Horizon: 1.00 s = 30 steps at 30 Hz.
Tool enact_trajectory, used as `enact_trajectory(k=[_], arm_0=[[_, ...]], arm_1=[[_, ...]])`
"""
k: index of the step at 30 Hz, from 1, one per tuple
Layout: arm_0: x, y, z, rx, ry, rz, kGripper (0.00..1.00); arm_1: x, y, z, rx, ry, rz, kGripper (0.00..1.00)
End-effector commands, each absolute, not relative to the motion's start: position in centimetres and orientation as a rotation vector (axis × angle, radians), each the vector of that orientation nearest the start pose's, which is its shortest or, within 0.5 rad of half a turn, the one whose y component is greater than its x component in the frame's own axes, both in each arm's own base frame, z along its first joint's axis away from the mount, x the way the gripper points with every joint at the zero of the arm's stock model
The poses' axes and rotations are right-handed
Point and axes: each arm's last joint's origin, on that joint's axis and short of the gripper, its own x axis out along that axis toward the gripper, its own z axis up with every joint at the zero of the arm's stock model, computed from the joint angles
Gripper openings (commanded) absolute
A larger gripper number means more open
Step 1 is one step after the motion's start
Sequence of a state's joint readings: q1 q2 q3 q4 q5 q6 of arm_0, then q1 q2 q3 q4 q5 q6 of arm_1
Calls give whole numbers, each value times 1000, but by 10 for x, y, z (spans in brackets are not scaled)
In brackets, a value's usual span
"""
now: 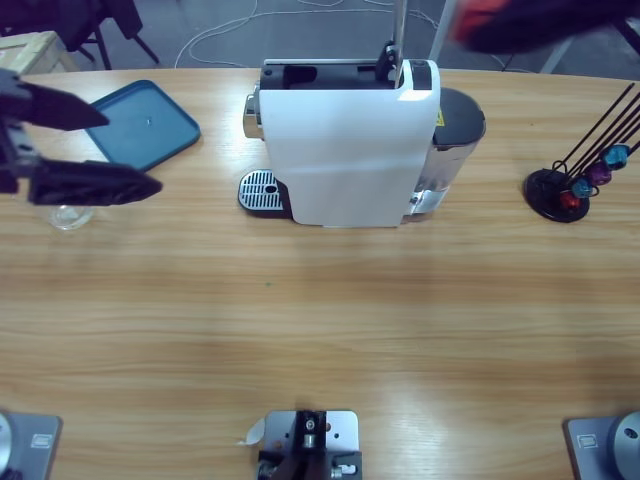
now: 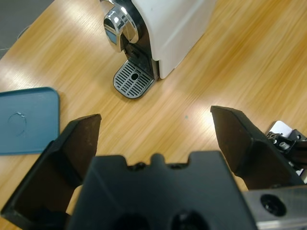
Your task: Pour coffee
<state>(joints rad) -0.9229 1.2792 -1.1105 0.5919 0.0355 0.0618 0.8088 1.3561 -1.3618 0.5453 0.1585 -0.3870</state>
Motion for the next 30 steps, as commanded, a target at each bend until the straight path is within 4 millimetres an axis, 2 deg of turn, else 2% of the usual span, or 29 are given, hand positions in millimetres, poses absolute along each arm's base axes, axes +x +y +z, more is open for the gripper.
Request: enact_trajectory(k=[1, 6, 15, 21, 30], arm_0=[[109, -141, 370, 422, 675, -839, 1000], [107, -137, 365, 430, 688, -815, 1000], [113, -144, 360, 425, 702, -810, 1000], [115, -145, 359, 421, 700, -806, 1000], [115, -146, 353, 416, 723, -798, 1000]], arm_1=[[230, 281, 399, -677, 482, 1166, 0], [263, 305, 391, -720, 499, 1134, 0], [300, 300, 373, -792, 556, 955, 0], [307, 307, 364, -768, 566, 991, 0], [316, 318, 363, -729, 554, 988, 0]])
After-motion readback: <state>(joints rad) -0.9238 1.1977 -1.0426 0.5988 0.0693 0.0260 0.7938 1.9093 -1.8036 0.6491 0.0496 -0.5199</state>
